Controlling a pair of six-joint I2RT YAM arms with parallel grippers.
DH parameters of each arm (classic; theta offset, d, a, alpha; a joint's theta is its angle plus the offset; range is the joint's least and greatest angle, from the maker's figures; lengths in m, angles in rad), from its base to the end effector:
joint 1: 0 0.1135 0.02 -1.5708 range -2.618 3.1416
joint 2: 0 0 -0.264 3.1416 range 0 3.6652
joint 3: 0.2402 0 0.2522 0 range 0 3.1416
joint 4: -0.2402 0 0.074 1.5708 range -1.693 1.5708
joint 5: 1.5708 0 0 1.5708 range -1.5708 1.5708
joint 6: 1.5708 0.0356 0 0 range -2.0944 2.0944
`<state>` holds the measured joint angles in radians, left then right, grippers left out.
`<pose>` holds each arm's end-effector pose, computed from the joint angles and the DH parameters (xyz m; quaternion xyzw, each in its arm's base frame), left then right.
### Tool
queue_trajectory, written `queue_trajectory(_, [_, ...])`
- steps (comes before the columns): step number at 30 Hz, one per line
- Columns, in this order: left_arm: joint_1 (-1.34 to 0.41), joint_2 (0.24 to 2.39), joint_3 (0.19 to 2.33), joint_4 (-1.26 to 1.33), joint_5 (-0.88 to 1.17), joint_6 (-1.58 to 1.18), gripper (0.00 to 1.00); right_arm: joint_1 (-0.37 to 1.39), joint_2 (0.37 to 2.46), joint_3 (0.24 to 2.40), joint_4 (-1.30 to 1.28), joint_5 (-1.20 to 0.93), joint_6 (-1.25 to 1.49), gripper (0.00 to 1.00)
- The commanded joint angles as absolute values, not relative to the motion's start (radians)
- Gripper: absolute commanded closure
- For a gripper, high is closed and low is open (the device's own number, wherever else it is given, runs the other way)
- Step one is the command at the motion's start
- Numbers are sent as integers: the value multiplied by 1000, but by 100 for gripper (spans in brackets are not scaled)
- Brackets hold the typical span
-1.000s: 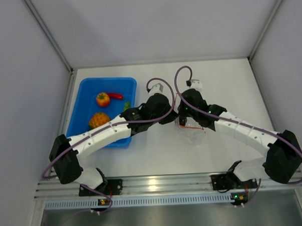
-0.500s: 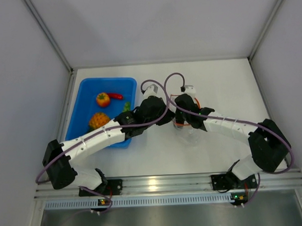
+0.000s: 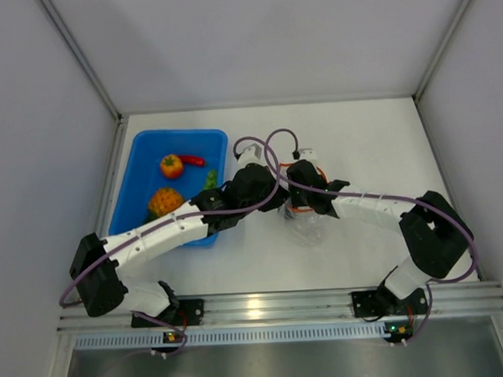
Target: Open the zip-top bag and remove the fake food
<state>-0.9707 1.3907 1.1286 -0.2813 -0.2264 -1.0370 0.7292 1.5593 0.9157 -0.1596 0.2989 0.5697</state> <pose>0.1861 -0.2578 0.3115 -0.0842 0.8630 -0.3590 0.3452 0.2485 0.2080 0.2008 -0.0175 0.9184 0.1140 0.3784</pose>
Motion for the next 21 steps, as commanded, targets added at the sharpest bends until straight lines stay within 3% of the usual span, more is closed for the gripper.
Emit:
queue_trajectory(1, [-966,1388,1098,-232,-249,-1014,100,729,1540,900,-95,204,552,75])
queue_trajectory(17, [-963,1339,1016,-265,-325,-969,100,752,1554,899,-215,195,523,57])
queue_trajectory(20, [-962,1354,1011,-265,-325,-969,100,756,1533,899,-256,193,525,47])
queue_trajectory(21, [-963,1362,1011,-267,-325,-969,100,758,1529,899,-268,192,525,39])
